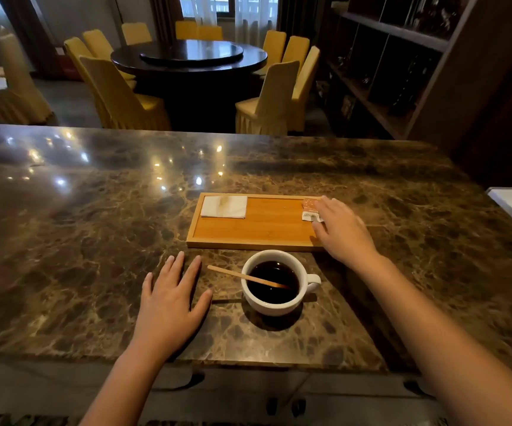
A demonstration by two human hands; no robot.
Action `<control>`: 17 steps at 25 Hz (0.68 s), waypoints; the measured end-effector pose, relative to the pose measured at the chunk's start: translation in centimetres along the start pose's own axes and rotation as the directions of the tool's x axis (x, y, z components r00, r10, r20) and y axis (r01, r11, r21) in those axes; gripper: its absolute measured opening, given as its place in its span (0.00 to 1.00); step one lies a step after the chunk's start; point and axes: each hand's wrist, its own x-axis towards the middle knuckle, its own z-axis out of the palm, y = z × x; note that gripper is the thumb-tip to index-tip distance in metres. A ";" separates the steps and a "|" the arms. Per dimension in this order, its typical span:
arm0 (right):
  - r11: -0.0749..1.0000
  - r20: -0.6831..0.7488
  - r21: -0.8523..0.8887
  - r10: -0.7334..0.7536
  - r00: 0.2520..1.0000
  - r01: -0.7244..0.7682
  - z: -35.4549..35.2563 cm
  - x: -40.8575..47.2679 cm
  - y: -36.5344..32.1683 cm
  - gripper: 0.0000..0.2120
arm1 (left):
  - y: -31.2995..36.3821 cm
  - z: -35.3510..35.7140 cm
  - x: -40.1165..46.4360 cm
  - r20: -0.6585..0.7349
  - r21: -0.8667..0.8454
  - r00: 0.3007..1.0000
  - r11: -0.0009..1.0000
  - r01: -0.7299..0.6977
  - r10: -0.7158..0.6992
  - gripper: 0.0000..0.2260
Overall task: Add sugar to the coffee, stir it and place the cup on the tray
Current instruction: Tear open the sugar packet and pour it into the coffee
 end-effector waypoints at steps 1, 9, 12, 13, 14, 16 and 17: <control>1.000 0.047 -0.026 0.011 0.999 -0.009 0.5 0.6 -0.1 0.24 | 0.1 -0.1 -0.1 -0.002 0.019 1.000 1.000 0.011 -0.011 0.33; 0.998 -0.011 0.061 -0.033 0.999 0.034 1.2 -0.2 -0.1 0.15 | -0.1 0.1 0.0 -0.014 0.076 1.000 0.997 0.009 -0.008 0.34; 0.988 -0.079 0.153 0.028 0.996 -0.015 1.3 -0.6 0.0 0.12 | -0.1 0.1 -0.1 -0.020 0.070 1.000 0.998 0.007 -0.006 0.33; 0.985 -0.088 0.166 0.065 0.994 -0.049 1.3 -0.6 0.1 0.14 | -0.1 0.1 -0.1 -0.019 0.071 1.000 0.997 0.006 -0.005 0.33; 0.981 -0.075 0.170 0.112 0.991 -0.098 1.4 -0.7 0.3 0.17 | -0.1 0.1 -0.1 -0.016 0.070 1.000 0.998 0.006 -0.005 0.33; 0.963 -0.015 0.180 0.208 0.978 -0.202 1.2 -0.8 0.6 0.24 | -0.1 0.0 -0.1 -0.015 0.060 1.000 0.998 0.009 -0.008 0.34; 0.952 0.006 0.195 0.238 0.971 -0.235 1.3 -0.7 0.7 0.24 | -0.1 0.0 -0.1 -0.014 0.062 1.000 0.998 0.007 -0.006 0.34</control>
